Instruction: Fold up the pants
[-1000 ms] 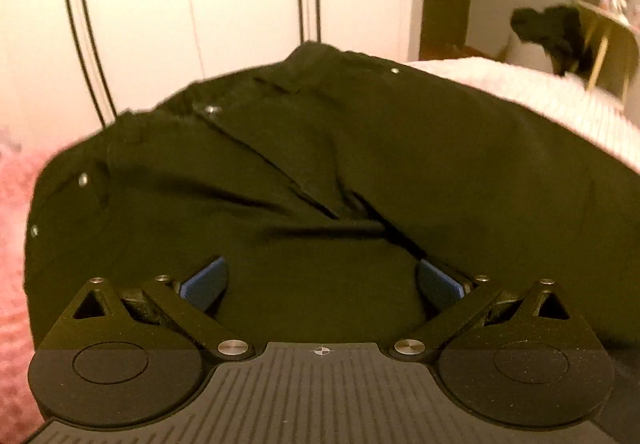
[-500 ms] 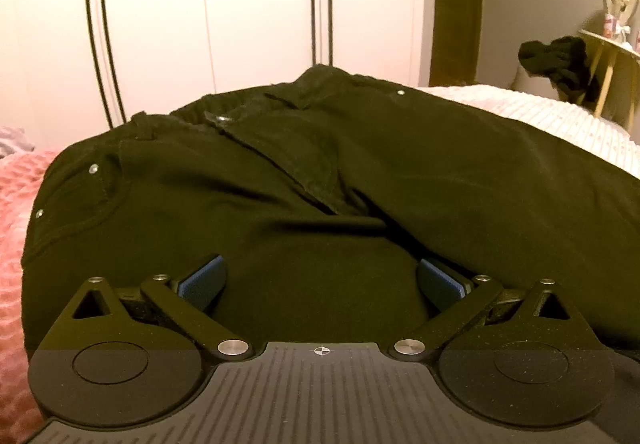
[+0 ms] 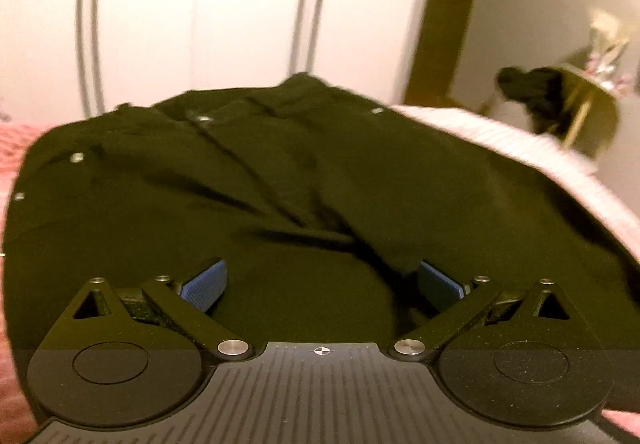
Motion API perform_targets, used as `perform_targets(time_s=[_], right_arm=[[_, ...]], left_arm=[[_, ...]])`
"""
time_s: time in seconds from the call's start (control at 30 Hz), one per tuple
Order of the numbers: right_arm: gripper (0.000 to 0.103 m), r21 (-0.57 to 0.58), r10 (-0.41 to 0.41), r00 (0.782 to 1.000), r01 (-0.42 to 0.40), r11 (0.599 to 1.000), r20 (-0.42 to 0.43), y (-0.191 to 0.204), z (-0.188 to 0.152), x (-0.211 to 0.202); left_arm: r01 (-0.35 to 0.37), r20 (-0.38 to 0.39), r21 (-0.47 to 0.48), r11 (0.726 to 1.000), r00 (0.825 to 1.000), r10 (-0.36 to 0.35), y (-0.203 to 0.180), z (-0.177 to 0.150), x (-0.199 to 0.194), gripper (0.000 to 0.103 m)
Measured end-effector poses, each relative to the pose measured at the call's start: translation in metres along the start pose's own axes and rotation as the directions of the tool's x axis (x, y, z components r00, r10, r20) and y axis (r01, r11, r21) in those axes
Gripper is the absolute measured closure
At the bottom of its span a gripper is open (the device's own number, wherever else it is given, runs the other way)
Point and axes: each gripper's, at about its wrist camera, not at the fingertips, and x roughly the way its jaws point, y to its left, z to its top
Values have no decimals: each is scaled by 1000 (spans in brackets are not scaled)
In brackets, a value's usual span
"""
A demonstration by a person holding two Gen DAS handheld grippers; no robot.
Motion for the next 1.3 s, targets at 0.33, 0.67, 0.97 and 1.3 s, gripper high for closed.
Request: perform_targets(time_s=[0.33,0.67,0.97,1.3], right_arm=[[27,189,159,982,-175,966,99,-65,-2,-45],[93,562,330,933,-351,749,143,-121,10,25],[100,493,380,918,-385,780,115,-104,17,28],[100,327,440,884,-467,822,157,-146,8,-61]], left_arm=[[300,-5,-110,947,953,-303,3,39,-18,0],[541,-205,-35,841,819,-536,-70,74,-7,0],[593,-319,-56,804,752,-577,-99,66,12,0],[553,-372,-47,832,763,-528,-100,76,47,0]])
